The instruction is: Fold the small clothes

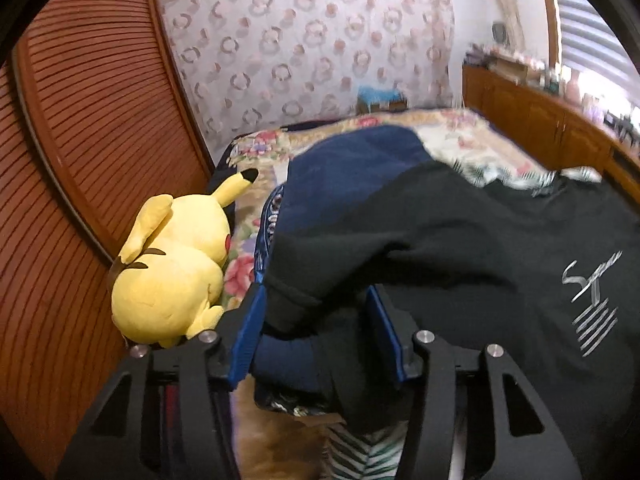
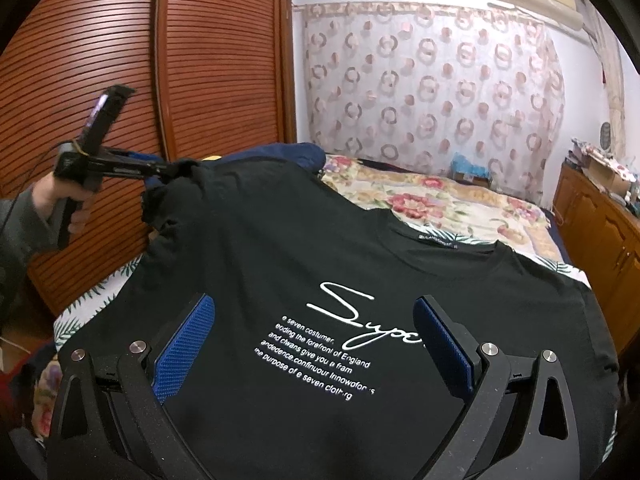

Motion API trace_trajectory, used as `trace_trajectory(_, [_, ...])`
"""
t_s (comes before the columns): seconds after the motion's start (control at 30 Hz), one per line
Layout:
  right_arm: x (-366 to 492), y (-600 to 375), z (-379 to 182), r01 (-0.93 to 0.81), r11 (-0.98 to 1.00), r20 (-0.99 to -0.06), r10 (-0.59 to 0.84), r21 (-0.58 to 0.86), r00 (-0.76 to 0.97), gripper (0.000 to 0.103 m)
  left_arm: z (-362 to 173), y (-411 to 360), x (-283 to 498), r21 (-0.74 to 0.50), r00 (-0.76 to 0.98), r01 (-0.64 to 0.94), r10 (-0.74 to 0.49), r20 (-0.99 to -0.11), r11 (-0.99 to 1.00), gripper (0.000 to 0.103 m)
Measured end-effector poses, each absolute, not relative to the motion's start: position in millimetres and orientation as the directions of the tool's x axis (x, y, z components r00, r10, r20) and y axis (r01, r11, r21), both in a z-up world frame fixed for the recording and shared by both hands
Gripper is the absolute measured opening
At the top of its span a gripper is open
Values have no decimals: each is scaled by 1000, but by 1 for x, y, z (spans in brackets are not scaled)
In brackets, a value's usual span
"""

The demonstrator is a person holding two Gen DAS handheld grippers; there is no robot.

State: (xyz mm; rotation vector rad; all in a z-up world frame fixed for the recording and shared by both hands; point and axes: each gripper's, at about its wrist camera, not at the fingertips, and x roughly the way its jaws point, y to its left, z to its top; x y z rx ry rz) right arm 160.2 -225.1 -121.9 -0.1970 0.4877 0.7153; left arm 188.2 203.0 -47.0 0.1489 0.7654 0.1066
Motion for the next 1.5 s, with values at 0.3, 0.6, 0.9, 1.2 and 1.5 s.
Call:
trace_trajectory(0.3, [163, -228, -125, -669, 743, -501, 574, -13, 648, 101, -39, 202, 195, 207, 707, -17, 158, -689, 978, 2])
trace_trajectory(0.6, [170, -246, -124, -639, 769, -495, 564, 23, 661, 101, 15, 142, 184, 174, 782, 92, 38, -622, 980, 2])
trace_trajectory(0.9, [175, -263, -122, -602, 798, -492, 534, 25, 688, 101, 26, 62, 202, 133, 759, 225, -88, -645, 965, 2])
trace_trajectory(1.2, [182, -278, -121, -569, 822, -496, 510, 39, 703, 101, 9, 19, 189, 107, 696, 334, -169, -698, 936, 21])
trace_trajectory(1.5, [188, -277, -119, -556, 831, -505, 482, 5, 716, 101, -9, 26, 170, 73, 662, 354, -195, -724, 932, 44])
